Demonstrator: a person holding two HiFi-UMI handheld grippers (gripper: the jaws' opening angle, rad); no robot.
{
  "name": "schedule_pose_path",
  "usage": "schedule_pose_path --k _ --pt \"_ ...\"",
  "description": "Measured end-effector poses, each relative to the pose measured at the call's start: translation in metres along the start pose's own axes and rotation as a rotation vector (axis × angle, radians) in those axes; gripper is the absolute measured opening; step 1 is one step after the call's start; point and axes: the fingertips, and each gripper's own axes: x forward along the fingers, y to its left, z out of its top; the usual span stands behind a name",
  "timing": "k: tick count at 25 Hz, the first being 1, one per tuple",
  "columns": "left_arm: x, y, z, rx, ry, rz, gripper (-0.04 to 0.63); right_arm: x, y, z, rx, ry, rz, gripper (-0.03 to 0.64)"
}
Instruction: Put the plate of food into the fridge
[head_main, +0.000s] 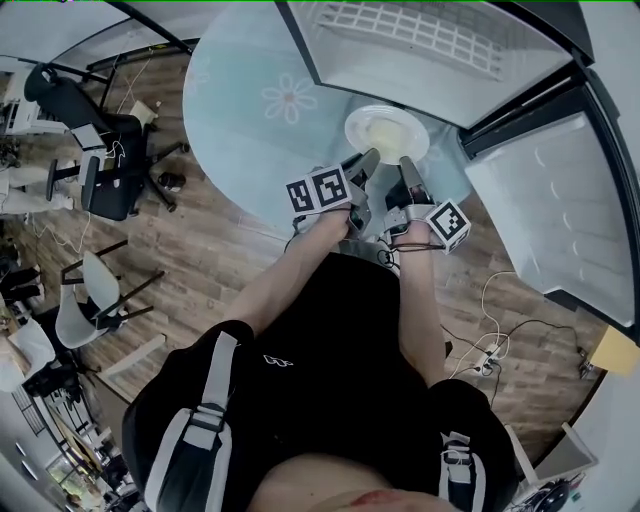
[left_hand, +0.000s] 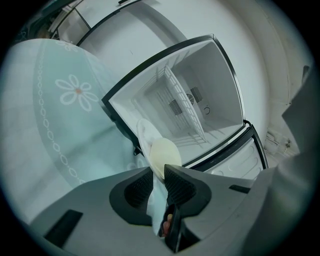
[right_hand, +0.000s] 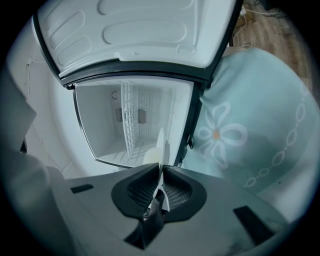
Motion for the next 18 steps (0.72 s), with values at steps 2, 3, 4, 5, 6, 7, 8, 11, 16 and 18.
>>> schedule_pose_path --k 2,3,4,5,6,7,8,11,16,18 --pt "0.0 0.003 -0.002 -0.001 0.01 0.005 0.077 -0.001 -0.004 -0.001 0.006 -0.004 -0.006 0.031" --pt "0.001 0.004 -0.002 0.0 0.015 0.006 0.077 -0.001 -0.004 -0.001 0.013 -0.008 -0.005 0.031" --pt "0.004 0.004 -0.002 0.001 0.02 0.007 0.077 0.0 -0.005 0.0 0.022 -0.012 -0.003 0.031" --pt "0.006 0.004 -0.002 0.003 0.024 0.008 0.077 0.001 -0.007 0.002 0.031 -0.016 -0.003 0.031" --pt "0.008 0.005 -0.003 0.003 0.028 0.009 0.077 0.001 -0.008 0.003 0.037 -0.019 -0.005 0.031" --pt "0.01 0.005 -0.003 0.003 0.029 0.01 0.077 0.002 -0.01 0.004 0.038 -0.02 -0.01 0.031" --pt "0.012 0.006 -0.002 0.001 0.029 0.009 0.077 0.003 -0.011 0.006 0.033 -0.02 -0.016 0.031" --pt "0.017 0.006 0.004 -0.011 0.023 0.006 0.077 0.01 -0.011 0.012 0.014 -0.021 -0.017 0.031" --pt "0.022 0.005 0.023 -0.058 0.004 -0.002 0.075 0.028 -0.001 0.015 0.015 -0.02 0.011 0.032" --pt "0.026 0.005 0.032 -0.059 -0.007 -0.01 0.074 0.037 0.003 0.018 -0.001 -0.017 0.015 0.032"
